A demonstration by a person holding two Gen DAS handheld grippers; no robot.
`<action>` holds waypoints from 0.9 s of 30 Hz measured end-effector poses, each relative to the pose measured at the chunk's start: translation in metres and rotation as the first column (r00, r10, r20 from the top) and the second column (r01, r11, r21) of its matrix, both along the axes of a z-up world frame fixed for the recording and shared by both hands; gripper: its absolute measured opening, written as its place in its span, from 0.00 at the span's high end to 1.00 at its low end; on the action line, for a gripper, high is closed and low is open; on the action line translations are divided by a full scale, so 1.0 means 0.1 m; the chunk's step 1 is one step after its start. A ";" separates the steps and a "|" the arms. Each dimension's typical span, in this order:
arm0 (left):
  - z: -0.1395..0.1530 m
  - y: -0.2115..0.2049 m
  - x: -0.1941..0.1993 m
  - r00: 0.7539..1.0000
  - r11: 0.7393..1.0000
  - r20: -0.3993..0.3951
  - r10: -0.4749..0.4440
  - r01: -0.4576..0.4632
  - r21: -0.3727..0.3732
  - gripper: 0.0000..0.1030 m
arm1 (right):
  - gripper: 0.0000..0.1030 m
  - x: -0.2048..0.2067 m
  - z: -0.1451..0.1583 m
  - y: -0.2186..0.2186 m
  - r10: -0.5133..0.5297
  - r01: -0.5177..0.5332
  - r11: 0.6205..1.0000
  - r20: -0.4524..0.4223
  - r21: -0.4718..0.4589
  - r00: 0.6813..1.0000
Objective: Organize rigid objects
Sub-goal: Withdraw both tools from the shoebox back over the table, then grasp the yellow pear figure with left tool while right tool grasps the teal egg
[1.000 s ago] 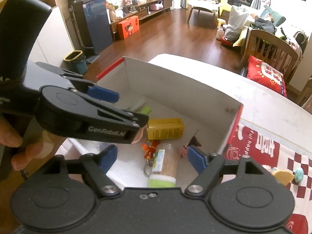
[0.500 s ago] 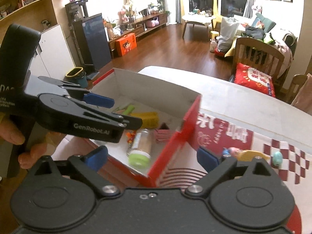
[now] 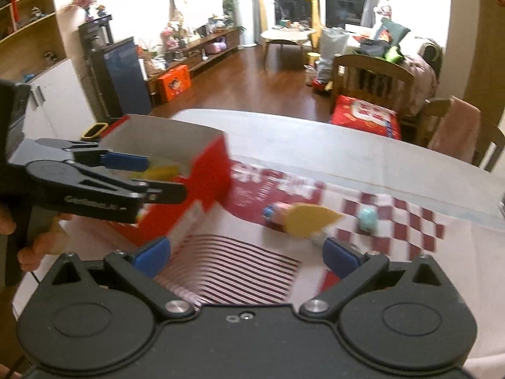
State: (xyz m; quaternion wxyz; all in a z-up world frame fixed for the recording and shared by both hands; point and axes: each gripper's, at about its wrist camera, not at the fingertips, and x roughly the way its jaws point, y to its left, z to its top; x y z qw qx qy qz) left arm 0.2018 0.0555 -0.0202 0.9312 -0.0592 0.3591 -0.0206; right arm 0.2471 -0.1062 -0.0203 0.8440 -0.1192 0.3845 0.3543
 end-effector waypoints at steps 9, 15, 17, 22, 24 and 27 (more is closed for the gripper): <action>-0.20 -0.60 0.26 0.998 0.998 -0.006 -0.062 0.062 0.028 0.21 | 0.00 0.52 -0.20 -0.55 -0.106 0.105 0.994 -0.034 -0.021 0.994; -0.40 -0.90 0.47 0.996 0.990 0.006 -0.093 0.092 0.104 0.21 | 0.00 0.83 -0.36 -0.64 -0.135 0.133 0.990 -0.054 -0.042 0.989; -0.49 -0.97 0.54 0.995 0.987 0.004 -0.098 0.097 0.124 0.21 | 0.00 0.93 -0.42 -0.63 -0.140 0.137 0.989 -0.058 -0.051 0.988; -0.66 -1.14 0.72 0.991 0.975 0.011 -0.135 0.131 0.178 0.21 | 0.00 1.19 -0.57 -0.59 -0.155 0.151 0.987 -0.073 -0.057 0.985; -0.72 -1.21 0.80 0.988 0.967 0.009 -0.155 0.150 0.208 0.21 | 0.00 1.28 -0.63 -0.55 -0.155 0.151 0.987 -0.084 -0.061 0.984; -0.83 -1.25 0.92 0.986 0.958 -0.006 -0.169 0.166 0.233 0.21 | 0.00 1.40 -0.72 -0.46 -0.160 0.154 0.986 -0.100 -0.064 0.982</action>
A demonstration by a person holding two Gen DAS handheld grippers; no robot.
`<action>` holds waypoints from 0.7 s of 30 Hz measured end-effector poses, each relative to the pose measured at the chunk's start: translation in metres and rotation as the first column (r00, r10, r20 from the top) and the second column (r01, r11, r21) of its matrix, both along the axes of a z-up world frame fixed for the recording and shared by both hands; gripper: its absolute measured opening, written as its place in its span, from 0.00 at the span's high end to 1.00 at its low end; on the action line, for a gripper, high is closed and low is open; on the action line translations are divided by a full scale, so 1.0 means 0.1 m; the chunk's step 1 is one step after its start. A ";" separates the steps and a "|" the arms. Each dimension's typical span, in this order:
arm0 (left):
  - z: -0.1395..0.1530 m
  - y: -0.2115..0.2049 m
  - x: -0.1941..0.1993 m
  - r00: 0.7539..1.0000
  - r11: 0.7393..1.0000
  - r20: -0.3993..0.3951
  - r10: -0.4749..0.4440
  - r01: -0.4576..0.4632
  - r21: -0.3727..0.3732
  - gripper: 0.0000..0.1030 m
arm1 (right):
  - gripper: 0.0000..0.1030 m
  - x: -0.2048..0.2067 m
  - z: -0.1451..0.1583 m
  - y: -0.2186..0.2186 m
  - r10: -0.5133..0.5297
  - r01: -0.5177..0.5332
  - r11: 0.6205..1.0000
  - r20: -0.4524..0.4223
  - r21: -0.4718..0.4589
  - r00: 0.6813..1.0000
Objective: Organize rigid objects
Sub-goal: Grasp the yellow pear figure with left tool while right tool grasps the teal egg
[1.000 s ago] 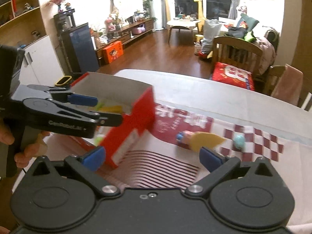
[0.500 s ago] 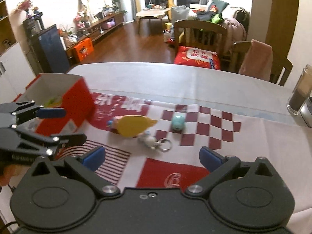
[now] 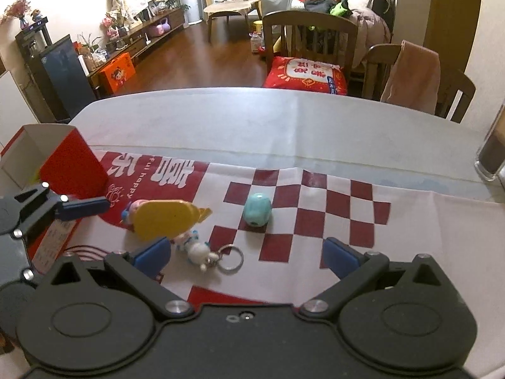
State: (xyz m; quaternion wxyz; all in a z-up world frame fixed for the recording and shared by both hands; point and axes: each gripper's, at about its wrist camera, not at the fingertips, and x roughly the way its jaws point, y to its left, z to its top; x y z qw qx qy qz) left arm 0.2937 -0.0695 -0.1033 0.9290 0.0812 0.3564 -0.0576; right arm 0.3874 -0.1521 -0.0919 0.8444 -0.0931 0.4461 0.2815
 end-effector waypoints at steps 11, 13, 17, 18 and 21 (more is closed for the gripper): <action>-0.27 0.02 0.31 0.999 0.997 -0.004 -0.034 0.035 0.072 0.21 | 0.14 0.37 -0.34 0.26 -0.032 0.031 0.999 -0.054 -0.025 0.998; -0.32 0.01 0.33 0.999 0.996 0.000 -0.045 0.045 0.082 0.21 | 0.20 0.41 -0.39 0.28 -0.040 0.038 0.999 -0.063 -0.031 0.997; -0.38 -0.01 0.36 0.998 0.994 -0.001 -0.068 0.068 0.086 0.21 | 0.25 0.47 -0.47 0.32 -0.049 0.046 0.998 -0.080 -0.043 0.996; -0.40 0.00 0.37 0.998 0.994 -0.003 -0.067 0.067 0.085 0.21 | 0.26 0.48 -0.49 0.33 -0.051 0.047 0.998 -0.081 -0.045 0.995; -0.43 0.02 0.39 0.998 0.995 -0.008 -0.059 0.059 0.079 0.22 | 0.29 0.49 -0.50 0.36 -0.052 0.048 0.997 -0.079 -0.053 0.996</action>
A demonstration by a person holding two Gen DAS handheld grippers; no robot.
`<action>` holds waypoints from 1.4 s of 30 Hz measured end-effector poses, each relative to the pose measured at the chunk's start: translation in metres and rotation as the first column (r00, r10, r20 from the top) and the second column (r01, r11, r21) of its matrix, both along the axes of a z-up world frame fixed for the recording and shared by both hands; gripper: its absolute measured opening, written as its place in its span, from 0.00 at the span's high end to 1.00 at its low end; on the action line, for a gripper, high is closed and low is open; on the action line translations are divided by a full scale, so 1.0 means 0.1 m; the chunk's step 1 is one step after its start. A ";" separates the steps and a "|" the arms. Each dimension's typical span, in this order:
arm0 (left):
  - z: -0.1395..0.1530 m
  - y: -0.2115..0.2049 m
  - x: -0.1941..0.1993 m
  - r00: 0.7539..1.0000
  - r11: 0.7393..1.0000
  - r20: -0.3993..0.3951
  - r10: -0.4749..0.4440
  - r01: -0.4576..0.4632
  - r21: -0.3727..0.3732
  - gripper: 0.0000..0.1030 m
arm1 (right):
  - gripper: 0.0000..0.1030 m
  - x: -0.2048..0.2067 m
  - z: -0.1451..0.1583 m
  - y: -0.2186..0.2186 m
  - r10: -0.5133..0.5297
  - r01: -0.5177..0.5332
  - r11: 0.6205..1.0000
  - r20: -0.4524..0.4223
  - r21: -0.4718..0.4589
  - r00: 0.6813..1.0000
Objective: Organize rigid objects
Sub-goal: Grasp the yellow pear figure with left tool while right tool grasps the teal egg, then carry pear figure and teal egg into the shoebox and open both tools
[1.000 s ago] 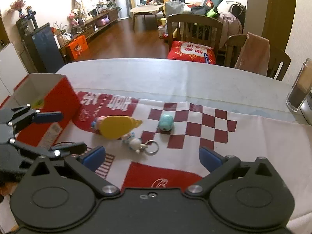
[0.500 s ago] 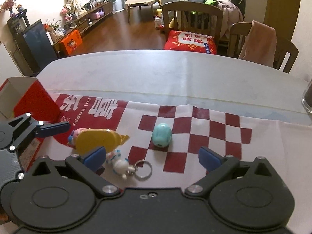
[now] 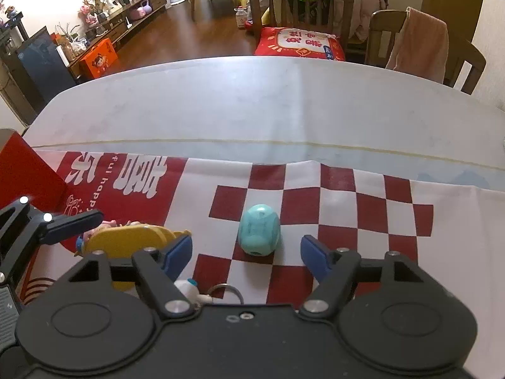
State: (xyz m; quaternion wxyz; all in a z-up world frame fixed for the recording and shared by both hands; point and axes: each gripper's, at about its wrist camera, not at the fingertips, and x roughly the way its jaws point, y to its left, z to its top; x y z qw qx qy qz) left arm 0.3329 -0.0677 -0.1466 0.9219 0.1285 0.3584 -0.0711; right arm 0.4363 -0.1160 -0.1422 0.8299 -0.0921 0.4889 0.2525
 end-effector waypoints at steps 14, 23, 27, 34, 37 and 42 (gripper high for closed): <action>-0.06 -0.06 -0.02 0.999 0.999 0.005 -0.036 0.036 0.017 0.50 | 0.57 -0.01 -0.07 0.05 -0.009 0.011 0.998 0.032 -0.056 0.999; -0.03 -0.05 -0.06 1.000 1.000 0.014 -0.009 0.009 0.018 0.63 | 0.73 -0.09 -0.05 -0.03 -0.015 0.018 0.998 0.050 -0.053 0.999; 0.00 -0.02 -0.11 1.000 1.000 0.008 0.007 -0.007 0.007 0.63 | 0.73 -0.21 0.02 -0.12 -0.013 0.014 1.000 0.043 -0.026 0.999; 0.10 0.03 -0.30 0.999 0.997 -0.002 0.049 -0.049 -0.056 0.63 | 0.74 -0.54 0.19 -0.31 0.002 -0.003 1.000 0.032 0.020 0.999; 0.16 0.08 -0.40 0.997 0.993 -0.008 0.075 -0.075 -0.091 0.63 | 0.74 -0.72 0.27 -0.37 0.017 -0.018 0.999 0.037 0.035 0.999; 0.23 0.16 -0.60 0.993 0.983 -0.008 0.117 -0.117 -0.141 0.63 | 0.74 -1.01 0.42 -0.43 0.036 -0.039 0.998 0.046 0.056 0.998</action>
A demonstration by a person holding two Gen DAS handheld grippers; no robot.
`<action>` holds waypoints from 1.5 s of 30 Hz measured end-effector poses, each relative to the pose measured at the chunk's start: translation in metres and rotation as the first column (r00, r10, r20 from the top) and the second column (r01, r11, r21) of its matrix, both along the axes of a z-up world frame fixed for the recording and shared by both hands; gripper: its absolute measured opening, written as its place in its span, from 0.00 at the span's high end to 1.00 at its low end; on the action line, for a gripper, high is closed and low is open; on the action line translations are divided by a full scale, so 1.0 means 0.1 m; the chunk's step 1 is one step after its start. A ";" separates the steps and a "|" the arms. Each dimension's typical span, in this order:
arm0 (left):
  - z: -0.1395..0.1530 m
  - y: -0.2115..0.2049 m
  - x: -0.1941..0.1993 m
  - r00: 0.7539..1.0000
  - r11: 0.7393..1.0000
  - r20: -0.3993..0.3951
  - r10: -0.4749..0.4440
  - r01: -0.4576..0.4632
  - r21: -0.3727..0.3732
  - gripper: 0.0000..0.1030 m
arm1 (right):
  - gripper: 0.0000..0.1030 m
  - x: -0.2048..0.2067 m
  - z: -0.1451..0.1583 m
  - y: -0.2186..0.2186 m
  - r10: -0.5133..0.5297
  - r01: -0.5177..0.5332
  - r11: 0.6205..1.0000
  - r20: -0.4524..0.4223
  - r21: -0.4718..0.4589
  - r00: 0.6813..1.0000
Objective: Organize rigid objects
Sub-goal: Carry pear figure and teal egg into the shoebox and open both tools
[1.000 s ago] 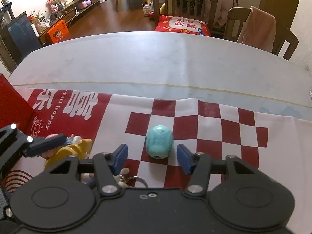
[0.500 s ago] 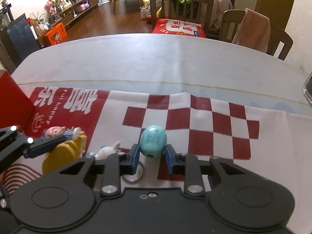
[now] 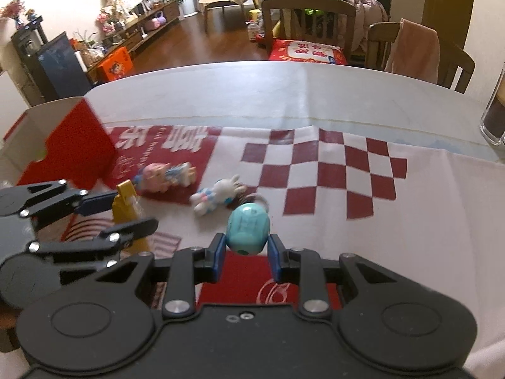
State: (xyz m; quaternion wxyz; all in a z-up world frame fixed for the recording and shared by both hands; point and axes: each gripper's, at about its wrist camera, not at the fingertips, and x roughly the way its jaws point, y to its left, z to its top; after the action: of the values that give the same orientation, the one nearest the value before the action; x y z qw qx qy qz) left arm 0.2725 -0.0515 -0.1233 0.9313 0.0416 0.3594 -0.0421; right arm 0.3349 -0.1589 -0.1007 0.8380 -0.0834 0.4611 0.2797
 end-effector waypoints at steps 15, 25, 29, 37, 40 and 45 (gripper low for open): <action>0.40 0.16 -0.56 1.000 0.995 0.017 0.026 -0.025 -0.101 0.65 | 0.74 -0.69 0.49 0.15 0.085 -0.086 0.996 0.058 0.018 0.995; 0.89 0.47 -0.77 0.998 0.991 0.053 0.025 -0.018 -0.134 0.65 | 0.74 -0.90 0.80 0.46 0.108 -0.111 0.993 0.102 0.027 0.989; 1.10 0.68 -0.82 0.997 0.989 0.073 0.034 -0.023 -0.145 0.65 | 0.74 -0.95 0.90 0.64 0.118 -0.123 0.992 0.122 0.035 0.985; 1.42 1.20 -0.90 0.990 0.986 0.118 0.080 -0.061 -0.156 0.65 | 0.74 -1.03 1.03 1.18 0.163 -0.173 0.984 0.169 0.045 0.972; 1.50 1.41 -0.93 0.986 0.985 0.136 0.100 -0.079 -0.150 0.65 | 0.74 -1.02 1.04 1.39 0.177 -0.188 0.981 0.179 0.047 0.968; 1.53 1.79 -0.97 0.978 0.981 0.143 0.150 -0.129 -0.144 0.65 | 0.74 -1.02 0.99 1.77 0.212 -0.221 0.975 0.173 0.035 0.962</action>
State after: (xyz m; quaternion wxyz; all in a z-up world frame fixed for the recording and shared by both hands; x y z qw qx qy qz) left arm 0.1755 0.1276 0.0301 0.9574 -0.0435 0.2853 0.0028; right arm 0.2332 0.0179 -0.0022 0.8403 -0.1340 0.3689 0.3740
